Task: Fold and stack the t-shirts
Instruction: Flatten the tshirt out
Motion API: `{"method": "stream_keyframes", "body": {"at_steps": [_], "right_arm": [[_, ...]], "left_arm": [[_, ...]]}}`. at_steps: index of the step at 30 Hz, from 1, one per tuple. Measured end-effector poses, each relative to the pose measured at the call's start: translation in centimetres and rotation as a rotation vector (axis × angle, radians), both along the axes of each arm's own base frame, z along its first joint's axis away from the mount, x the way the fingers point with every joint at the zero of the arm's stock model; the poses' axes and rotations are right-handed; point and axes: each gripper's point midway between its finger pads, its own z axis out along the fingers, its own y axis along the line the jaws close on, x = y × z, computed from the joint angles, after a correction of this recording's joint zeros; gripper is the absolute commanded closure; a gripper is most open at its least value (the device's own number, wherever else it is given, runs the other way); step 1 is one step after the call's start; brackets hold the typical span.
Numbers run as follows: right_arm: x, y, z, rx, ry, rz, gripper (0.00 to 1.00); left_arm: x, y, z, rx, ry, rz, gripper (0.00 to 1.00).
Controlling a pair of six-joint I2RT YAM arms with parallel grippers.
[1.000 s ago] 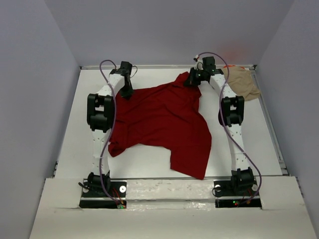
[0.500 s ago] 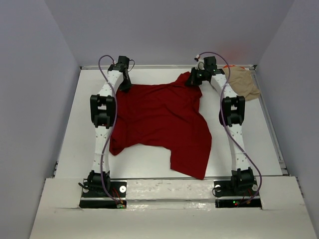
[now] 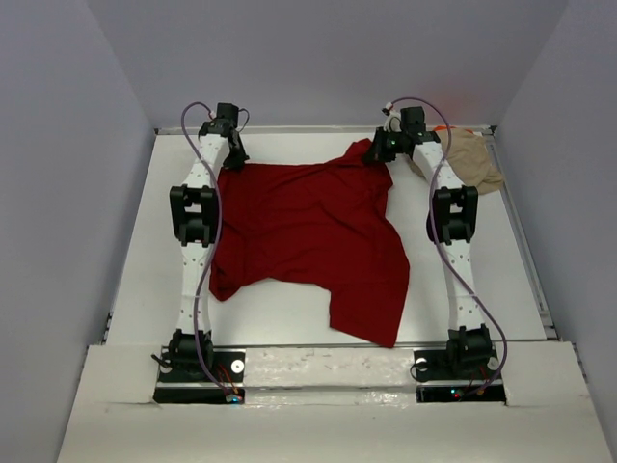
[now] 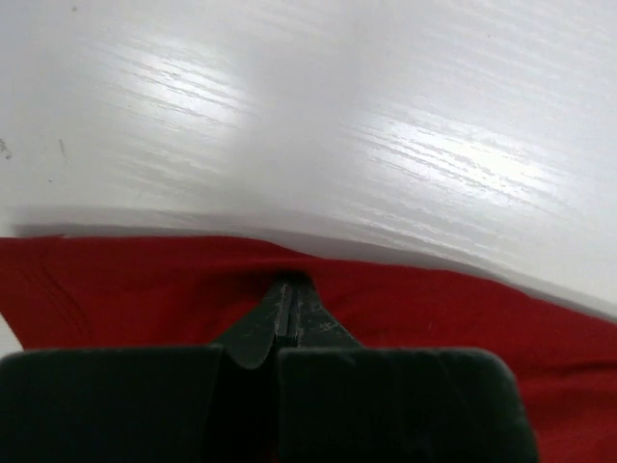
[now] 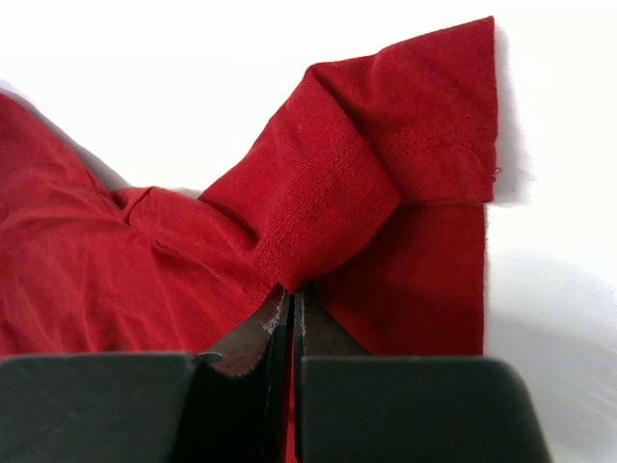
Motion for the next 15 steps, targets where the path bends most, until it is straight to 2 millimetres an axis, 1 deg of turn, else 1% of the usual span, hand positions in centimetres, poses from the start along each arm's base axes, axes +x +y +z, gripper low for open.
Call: {"method": "stream_keyframes", "body": {"at_steps": [3, 4, 5, 6, 10, 12, 13, 14, 15], "right_arm": [[0.1, -0.2, 0.1, 0.002, -0.002, -0.001, 1.00], [0.1, -0.2, 0.2, 0.005, -0.003, 0.001, 0.97], [0.1, -0.2, 0.2, 0.005, -0.004, 0.000, 0.97], [0.1, -0.2, 0.3, 0.007, -0.006, 0.001, 1.00], [0.1, 0.2, 1.2, 0.037, -0.019, 0.024, 1.00], [0.0, 0.8, 1.9, 0.073, -0.036, 0.052, 1.00], [-0.1, 1.2, 2.3, 0.099, -0.042, 0.076, 1.00], [-0.4, 1.8, 2.6, 0.127, -0.046, 0.103, 1.00], [-0.9, 2.5, 3.2, 0.161, -0.051, 0.142, 1.00]], "left_arm": [[0.5, 0.4, 0.2, -0.016, -0.016, 0.004, 1.00], [0.6, 0.6, 0.2, -0.018, -0.020, 0.007, 1.00], [0.7, 0.8, -0.1, -0.019, -0.022, 0.010, 1.00], [0.7, 0.9, -0.4, -0.021, -0.020, 0.011, 1.00], [0.8, 0.7, -0.4, -0.027, -0.029, 0.007, 1.00], [0.8, 0.5, -0.4, -0.027, -0.029, 0.003, 1.00], [0.4, 0.4, -0.9, -0.024, -0.022, 0.002, 1.00], [0.2, 0.2, -0.4, -0.024, -0.024, -0.001, 1.00], [-0.3, 0.1, -0.3, -0.019, -0.016, -0.004, 1.00]]}}
